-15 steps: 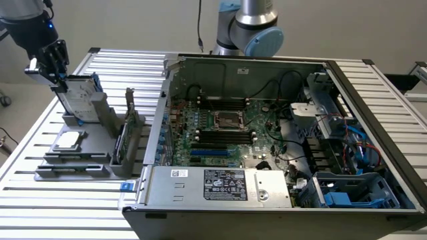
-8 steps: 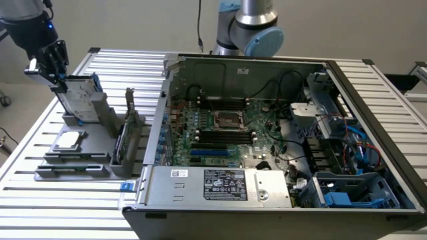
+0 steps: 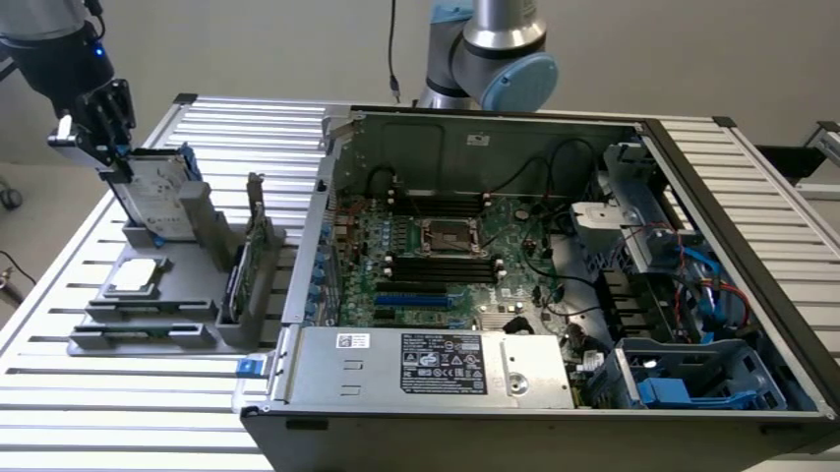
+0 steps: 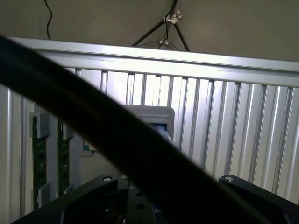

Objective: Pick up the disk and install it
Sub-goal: 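Pick up the disk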

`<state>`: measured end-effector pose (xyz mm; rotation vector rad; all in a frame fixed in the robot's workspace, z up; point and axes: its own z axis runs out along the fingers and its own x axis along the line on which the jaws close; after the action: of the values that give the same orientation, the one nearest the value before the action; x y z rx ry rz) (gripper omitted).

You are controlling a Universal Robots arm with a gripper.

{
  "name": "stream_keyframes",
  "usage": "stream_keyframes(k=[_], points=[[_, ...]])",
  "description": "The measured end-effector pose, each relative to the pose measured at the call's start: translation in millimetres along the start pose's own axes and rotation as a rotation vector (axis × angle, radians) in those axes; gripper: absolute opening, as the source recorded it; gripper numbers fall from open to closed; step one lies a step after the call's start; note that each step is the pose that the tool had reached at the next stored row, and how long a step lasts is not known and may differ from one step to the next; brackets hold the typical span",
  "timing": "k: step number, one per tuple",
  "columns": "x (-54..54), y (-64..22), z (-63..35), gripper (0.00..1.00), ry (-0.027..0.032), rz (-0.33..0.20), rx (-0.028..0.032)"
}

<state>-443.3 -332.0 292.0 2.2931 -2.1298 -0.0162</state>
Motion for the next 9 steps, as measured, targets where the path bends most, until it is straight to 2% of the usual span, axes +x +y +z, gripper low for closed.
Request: stream_keyframes(k=[9], points=[[0.0,0.0,0.0,0.33,0.0000,0.000,0.0000]])
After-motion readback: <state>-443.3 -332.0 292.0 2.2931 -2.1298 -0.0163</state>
